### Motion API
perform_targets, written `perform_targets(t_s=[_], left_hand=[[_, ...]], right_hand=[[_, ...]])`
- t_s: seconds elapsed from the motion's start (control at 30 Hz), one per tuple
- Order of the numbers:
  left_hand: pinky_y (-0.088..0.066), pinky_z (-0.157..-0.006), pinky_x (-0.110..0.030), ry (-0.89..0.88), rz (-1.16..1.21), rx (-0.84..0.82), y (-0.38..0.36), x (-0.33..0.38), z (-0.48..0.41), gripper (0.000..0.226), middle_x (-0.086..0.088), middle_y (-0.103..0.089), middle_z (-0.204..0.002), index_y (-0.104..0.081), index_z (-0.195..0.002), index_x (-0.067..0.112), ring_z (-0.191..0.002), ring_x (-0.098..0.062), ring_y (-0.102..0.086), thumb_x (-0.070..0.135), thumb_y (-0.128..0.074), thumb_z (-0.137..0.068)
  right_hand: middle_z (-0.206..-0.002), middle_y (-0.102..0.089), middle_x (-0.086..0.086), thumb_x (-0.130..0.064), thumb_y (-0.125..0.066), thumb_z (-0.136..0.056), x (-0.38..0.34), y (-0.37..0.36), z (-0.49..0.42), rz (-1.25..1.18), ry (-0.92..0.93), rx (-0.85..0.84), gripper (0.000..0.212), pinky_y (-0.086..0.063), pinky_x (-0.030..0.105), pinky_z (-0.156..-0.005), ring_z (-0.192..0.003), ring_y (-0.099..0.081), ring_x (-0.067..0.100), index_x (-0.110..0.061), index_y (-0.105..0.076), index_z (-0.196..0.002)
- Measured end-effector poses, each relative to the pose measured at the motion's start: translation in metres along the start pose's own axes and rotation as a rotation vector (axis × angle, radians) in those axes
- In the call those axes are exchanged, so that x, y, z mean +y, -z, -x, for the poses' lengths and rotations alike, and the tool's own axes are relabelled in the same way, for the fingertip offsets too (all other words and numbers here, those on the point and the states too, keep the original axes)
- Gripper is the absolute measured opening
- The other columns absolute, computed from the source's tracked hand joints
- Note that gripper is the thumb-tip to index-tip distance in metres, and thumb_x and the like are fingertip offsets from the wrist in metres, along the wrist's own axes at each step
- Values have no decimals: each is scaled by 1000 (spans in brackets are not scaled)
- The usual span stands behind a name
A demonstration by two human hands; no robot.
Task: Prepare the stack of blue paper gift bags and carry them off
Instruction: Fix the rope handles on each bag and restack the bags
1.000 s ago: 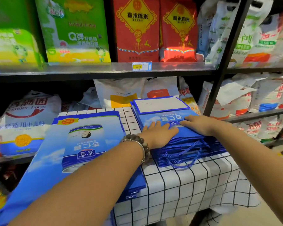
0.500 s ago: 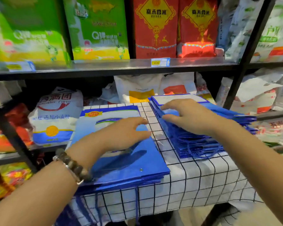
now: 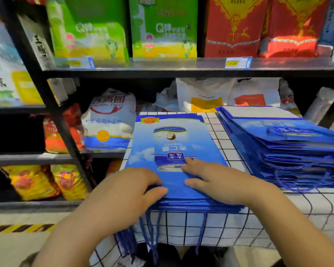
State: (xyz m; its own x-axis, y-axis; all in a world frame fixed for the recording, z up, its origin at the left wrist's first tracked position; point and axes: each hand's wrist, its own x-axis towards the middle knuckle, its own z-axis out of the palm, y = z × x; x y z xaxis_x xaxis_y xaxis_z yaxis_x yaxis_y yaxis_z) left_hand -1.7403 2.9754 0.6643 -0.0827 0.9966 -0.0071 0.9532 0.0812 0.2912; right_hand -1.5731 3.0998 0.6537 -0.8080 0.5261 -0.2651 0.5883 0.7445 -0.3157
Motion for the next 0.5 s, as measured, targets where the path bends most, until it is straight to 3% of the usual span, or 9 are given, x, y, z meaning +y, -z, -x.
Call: perform_targets(t_s=[0.13,0.23,0.33,0.37,0.43,0.5], left_hand=[[-42,-91,-21,31,-70,79,9,-5,15,25,27,-52,-118,-54,-117,45,-110,1,-48,44,-43,-94],[-38,-72,-18,80,-170,127,15,5,19,9,20,-48,-99,-47,-86,43,-91,-3,-45,43,-43,-94],[-31,-59,-17,72,-172,190,12,15,18,19,16,-52,-83,-41,-76,35,-77,-4,-45,44,-41,-93],[-31,-56,-17,78,-36,226,12,19,17,16,15,-55,-74,-45,-77,34,-70,-3,-47,42,-43,-92],[-37,-52,-16,102,457,228,13,29,13,10,15,-57,-59,-55,-80,32,-52,-2,-48,30,-52,-89],[-42,-46,-17,123,953,149,19,40,8,20,7,-63,-59,-65,-86,27,-44,-5,-50,10,-55,-89]], right_hand=[[-157,-3,-8,-39,-26,-100,-9,-7,-3,50,-27,33,48,-10,38,-118,-144,-3,8,-26,-21,-146],[-158,-3,-7,-38,-25,-100,-12,-13,-5,63,-49,73,48,-8,38,-118,-144,-2,9,-26,-18,-146],[-158,-2,-6,-38,-24,-100,-12,-18,-7,47,-67,128,48,-5,38,-117,-144,-1,10,-26,-18,-146],[-157,-4,-7,-38,-25,-100,-13,-20,-7,46,-64,149,47,-5,39,-117,-144,-3,10,-26,-21,-145],[-154,-19,-6,-37,-29,-99,-10,-25,-8,19,-52,211,43,-11,40,-116,-141,-15,12,-26,-30,-141],[-133,-48,-6,-38,-40,-96,-7,-30,-8,-137,-41,351,33,-31,39,-108,-122,-42,13,-28,-48,-126]])
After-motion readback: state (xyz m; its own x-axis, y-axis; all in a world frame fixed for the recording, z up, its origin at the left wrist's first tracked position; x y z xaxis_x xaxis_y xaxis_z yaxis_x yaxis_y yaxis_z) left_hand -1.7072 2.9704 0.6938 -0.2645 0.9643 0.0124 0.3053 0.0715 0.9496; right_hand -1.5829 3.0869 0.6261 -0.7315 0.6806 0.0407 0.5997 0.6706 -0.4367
